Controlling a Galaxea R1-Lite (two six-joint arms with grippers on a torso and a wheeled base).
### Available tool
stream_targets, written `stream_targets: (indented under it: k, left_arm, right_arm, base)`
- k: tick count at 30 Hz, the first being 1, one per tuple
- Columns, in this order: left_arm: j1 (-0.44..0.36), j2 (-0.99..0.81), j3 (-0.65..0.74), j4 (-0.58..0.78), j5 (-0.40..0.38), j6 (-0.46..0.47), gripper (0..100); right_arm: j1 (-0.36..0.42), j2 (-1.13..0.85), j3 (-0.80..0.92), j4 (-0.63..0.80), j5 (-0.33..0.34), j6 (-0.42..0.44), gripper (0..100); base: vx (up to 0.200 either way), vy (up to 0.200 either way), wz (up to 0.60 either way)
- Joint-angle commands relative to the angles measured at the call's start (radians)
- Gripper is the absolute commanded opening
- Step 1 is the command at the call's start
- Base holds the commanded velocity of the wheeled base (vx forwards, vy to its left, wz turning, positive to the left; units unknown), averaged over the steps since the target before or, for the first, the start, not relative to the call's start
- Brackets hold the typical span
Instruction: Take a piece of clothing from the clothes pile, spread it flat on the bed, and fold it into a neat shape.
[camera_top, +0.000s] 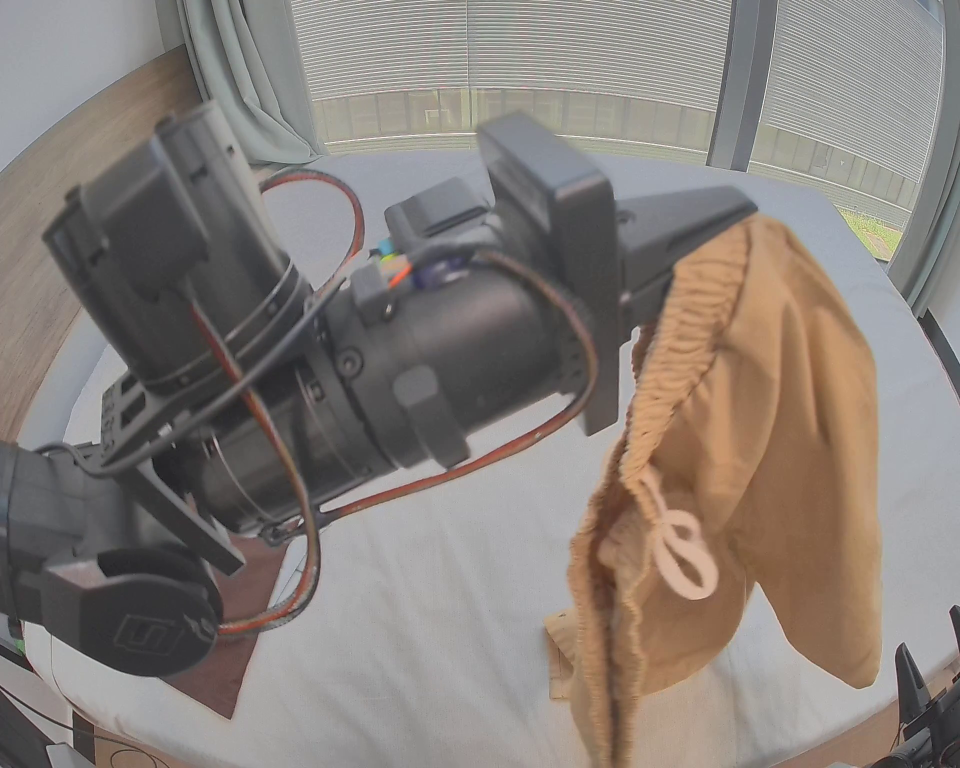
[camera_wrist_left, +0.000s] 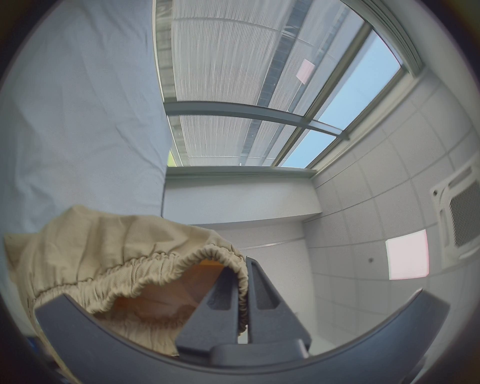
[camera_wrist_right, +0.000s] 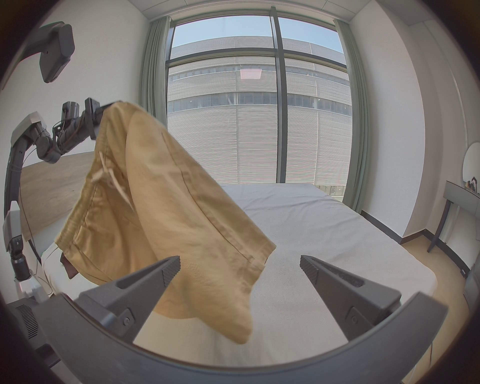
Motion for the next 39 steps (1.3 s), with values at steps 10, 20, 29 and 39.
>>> stream_targets:
  k: [10, 20, 29, 39]
  left_arm:
    - [0.213, 0.064, 0.421, -0.046, -0.025, 0.452, 0]
    - [0.338, 0.236, 0.625, -0.424, -0.031, 0.47, 0]
    - [0.417, 0.288, 0.681, -0.527, -0.024, 0.487, 0]
    - [0.52, 0.282, 0.72, -0.527, -0.02, 0.591, 0]
  right_arm:
    - [0.001, -0.01, 0.016, 0.0, 0.0, 0.0, 100]
    - [0.001, -0.01, 0.016, 0.0, 0.0, 0.0, 100]
    - [0.001, -0.01, 0.016, 0.0, 0.0, 0.0, 100]
    - [0.001, -0.01, 0.016, 0.0, 0.0, 0.0, 100]
  base:
    - [0.0, 0.0, 0.0]
    - [0.0, 0.0, 0.0]
    - [0.0, 0.0, 0.0]
    - [0.0, 0.0, 0.0]
